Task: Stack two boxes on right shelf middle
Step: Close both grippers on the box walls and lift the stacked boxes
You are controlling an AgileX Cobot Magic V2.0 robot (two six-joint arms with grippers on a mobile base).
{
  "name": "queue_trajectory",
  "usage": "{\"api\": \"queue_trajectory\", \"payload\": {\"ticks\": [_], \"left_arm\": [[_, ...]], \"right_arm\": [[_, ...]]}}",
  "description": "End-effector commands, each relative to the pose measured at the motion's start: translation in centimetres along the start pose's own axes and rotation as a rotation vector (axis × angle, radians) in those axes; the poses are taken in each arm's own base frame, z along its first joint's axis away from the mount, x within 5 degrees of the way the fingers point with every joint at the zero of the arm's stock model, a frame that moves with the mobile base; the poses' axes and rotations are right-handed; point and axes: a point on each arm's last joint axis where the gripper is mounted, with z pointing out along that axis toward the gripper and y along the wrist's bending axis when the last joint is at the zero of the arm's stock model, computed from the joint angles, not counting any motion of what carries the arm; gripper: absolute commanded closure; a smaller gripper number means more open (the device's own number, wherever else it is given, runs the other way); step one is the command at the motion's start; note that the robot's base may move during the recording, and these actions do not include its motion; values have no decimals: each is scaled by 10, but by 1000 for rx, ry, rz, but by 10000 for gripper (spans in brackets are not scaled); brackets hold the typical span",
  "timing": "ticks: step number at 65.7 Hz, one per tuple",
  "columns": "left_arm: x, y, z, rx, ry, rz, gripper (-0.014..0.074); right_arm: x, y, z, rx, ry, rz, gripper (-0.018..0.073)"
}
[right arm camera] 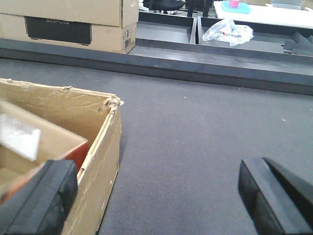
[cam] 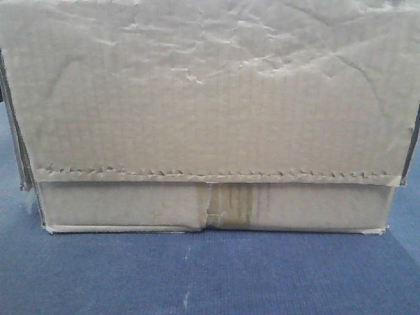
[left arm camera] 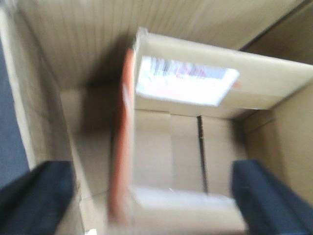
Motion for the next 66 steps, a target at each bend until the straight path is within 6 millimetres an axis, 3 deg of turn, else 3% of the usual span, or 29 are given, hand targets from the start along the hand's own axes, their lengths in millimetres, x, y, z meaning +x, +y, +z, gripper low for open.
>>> {"api": "queue_trajectory", "payload": {"ticks": [1,12,25,35,47,58,66], "left_arm": [[-8,-6,-27,33,-85,-2,-11],[-18,-5,-71,6,-226,30,-3],[-11,6,-121,-99,-334,109,-3],[3,18,-138,-205,-342,140,-3],[25,24,-130,-233,-261,151,-3],[44,40,-98,-245,-120,120,-3],[59,49,-72,-179,-4,48,-3]], "right_arm": [[-3,1,0,-8,-18,-14,0],[-4,6,0,-41,-19,-21,0],[-14,9,2,-68,-17,-28,0],[-32,13,18,-97,30,-35,0],[-49,22,42,-159,198,-56,0],[-49,32,70,-229,376,-25,0],[-37,37,94,-258,489,-3,0]]}}
